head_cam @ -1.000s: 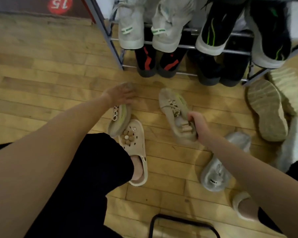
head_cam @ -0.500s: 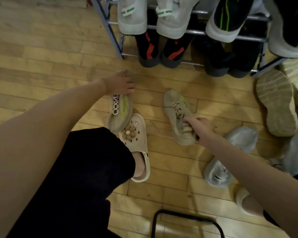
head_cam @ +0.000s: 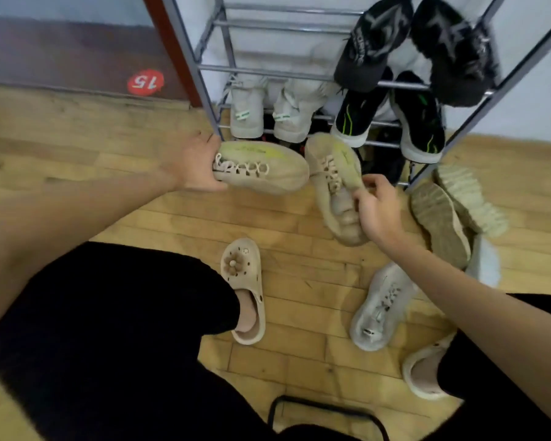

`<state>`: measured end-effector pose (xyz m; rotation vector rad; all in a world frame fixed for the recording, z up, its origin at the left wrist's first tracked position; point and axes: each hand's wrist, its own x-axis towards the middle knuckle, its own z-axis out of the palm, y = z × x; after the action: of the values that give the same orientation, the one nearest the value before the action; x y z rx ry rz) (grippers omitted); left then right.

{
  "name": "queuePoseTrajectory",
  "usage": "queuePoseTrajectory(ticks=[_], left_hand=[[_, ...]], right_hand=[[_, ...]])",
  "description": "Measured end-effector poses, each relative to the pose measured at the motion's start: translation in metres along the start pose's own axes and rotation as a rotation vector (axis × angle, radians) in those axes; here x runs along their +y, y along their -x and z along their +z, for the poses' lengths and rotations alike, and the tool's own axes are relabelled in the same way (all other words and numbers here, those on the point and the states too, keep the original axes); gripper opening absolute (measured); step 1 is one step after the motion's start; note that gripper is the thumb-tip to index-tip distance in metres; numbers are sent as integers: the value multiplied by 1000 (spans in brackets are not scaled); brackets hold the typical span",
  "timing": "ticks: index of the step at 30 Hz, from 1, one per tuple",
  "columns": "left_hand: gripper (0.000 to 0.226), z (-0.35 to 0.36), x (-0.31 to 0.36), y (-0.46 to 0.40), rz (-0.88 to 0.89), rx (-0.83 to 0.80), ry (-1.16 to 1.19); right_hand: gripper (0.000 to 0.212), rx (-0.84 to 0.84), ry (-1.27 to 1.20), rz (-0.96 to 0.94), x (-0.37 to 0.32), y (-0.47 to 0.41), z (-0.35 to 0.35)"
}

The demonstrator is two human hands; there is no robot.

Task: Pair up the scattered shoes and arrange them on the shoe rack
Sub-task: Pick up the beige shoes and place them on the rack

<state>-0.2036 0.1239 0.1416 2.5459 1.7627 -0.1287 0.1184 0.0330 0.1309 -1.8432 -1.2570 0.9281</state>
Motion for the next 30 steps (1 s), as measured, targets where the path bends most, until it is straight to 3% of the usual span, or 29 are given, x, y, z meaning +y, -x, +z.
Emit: queuePoseTrajectory(ticks=[7, 13, 19, 23, 25, 26, 28, 30], left_hand=[[70, -52, 28, 16, -348, 327, 349], [89, -87, 32, -11, -666, 222, 631], [63, -97, 21, -63, -663, 291, 645], [55, -108, 16, -107, -630, 315, 577], [55, -107, 12, -127, -610, 343, 427], [53, -105, 10, -136, -617, 362, 379], [49, -99, 8, -156, -656, 387, 381], [44, -92, 7, -170, -697, 408, 414]], right_hand=[[34, 97, -159, -186, -61, 13, -31], [37, 23, -125, -127, -101, -21, -17], [30, -58, -129, -130, -135, -71, 21], [5, -58, -125, -157, -161, -127, 54], [8, -34, -96, -178, -172, -149, 68], [20, -19, -80, -175, -177, -156, 72], [38, -5, -52, -143, -183, -174, 81], [41, -3, -69, -98, -183, -193, 91]])
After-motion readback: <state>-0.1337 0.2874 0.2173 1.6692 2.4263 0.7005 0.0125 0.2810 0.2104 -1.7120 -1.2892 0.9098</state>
